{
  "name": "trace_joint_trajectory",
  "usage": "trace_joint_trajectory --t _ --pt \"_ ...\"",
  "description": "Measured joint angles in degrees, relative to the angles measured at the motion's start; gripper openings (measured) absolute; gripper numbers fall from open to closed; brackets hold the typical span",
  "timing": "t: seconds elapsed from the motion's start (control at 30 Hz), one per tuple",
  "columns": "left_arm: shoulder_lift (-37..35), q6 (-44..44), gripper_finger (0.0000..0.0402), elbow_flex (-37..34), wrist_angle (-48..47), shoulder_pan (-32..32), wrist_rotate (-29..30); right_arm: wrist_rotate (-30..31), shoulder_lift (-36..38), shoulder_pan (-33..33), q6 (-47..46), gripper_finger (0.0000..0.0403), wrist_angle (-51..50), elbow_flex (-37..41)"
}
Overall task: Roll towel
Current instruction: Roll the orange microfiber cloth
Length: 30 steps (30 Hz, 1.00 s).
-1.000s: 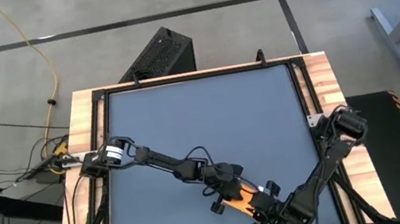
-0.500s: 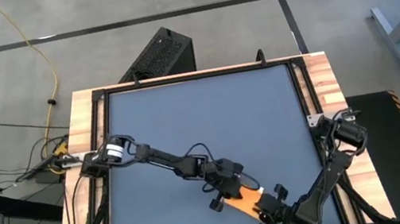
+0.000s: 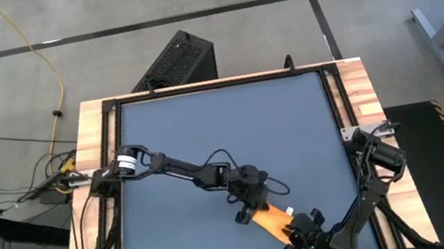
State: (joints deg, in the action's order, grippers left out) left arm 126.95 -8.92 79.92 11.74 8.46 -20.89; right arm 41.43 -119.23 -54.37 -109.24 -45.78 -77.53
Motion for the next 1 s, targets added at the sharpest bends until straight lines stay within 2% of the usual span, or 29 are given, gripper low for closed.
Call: trace_joint_trajectory --t 0.13,0.33,0.5,0.8,0.93,1.0 --pt "-1.9 1.1 0.0000 0.0 0.6 -0.9 -0.1 2.8 0.2 -1.2 -5.3 0.0071 -2.7 0.1" --pt "-2.7 1.8 0.0000 0.0 -0.8 -1.6 -2.3 1.0 0.3 -1.7 -12.1 0.0014 -6.1 0.1" --pt "-3.2 2.2 0.0000 0.1 2.9 -0.4 -6.9 -0.6 0.3 -0.6 -12.3 0.0019 -6.1 0.1" --pt "-3.2 -0.3 0.0000 0.0 11.4 4.0 -0.6 -2.4 0.4 0.8 -11.0 0.0018 -6.1 0.1" --pt "-3.2 -2.7 0.0000 0.1 7.9 4.5 5.6 -2.5 0.4 0.8 -11.1 0.0017 -6.0 0.1" --pt "-3.1 -2.7 0.0000 0.1 5.8 4.4 6.6 -2.5 0.4 0.8 -11.4 0.0017 -6.1 0.1"
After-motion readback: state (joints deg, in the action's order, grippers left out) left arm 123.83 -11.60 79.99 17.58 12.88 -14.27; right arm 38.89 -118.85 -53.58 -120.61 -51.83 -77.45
